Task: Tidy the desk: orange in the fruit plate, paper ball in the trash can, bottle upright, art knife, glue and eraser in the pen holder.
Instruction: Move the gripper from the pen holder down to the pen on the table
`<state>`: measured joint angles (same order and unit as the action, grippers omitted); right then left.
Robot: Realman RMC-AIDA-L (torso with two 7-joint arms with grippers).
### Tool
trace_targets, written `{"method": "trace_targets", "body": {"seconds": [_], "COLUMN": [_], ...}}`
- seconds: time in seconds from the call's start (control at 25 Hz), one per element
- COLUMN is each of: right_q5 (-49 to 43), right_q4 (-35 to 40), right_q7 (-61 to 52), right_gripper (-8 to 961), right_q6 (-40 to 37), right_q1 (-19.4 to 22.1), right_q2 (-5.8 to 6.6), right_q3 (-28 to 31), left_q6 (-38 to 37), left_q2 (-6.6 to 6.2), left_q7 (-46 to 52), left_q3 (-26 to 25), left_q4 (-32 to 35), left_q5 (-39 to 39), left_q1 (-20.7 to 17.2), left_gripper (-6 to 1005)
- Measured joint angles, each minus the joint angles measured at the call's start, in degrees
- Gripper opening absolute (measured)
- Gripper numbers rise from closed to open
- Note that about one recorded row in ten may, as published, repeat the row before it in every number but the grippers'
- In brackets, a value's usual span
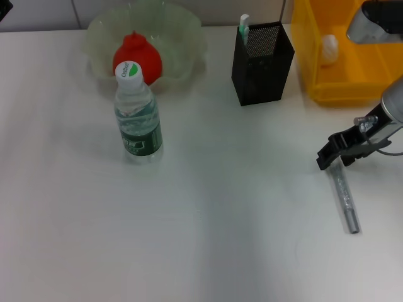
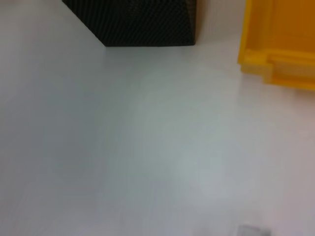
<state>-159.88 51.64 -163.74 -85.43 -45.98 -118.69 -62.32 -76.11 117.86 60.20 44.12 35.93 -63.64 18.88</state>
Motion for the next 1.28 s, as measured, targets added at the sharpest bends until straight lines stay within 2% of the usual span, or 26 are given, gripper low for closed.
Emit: {"method": "trace_targets", "body": {"seconds": [0.64, 0.76, 1.2, 1.28], "right_q5": [-1.57, -1.58, -1.58, -1.58], "right_q4": [-3.49, -3.49, -3.95, -4.08], "right_q7": [-0.12, -0.15, -0.11, -0.09], "right_gripper": [509, 391, 341, 305], "right_q6": [2.00, 1.92, 2.03, 2.03], "right_q1": [-1.56, -1.64, -1.65, -1.65], "right_q2": [0.11, 0.10, 0.04, 0.04], "right_q3": [0.00, 0.01, -0.09, -0.09], "left_q6": [-0.01, -0.01, -0.37, -0.40], "left_q2": [0.08, 0.09, 0.25, 0.28], "left_q7": [0.00, 0.00, 0.00, 0.00], "left_q3": [-0.01, 0.00, 0.00, 0.00], "left_q4": [0.09, 0.08, 0.26, 0.28], "left_q5": [0.09, 0.14, 0.21, 0.24], "left_q1": [-0.45, -0.48, -0.77, -0.80], "left_gripper": [672, 672, 673, 673]}}
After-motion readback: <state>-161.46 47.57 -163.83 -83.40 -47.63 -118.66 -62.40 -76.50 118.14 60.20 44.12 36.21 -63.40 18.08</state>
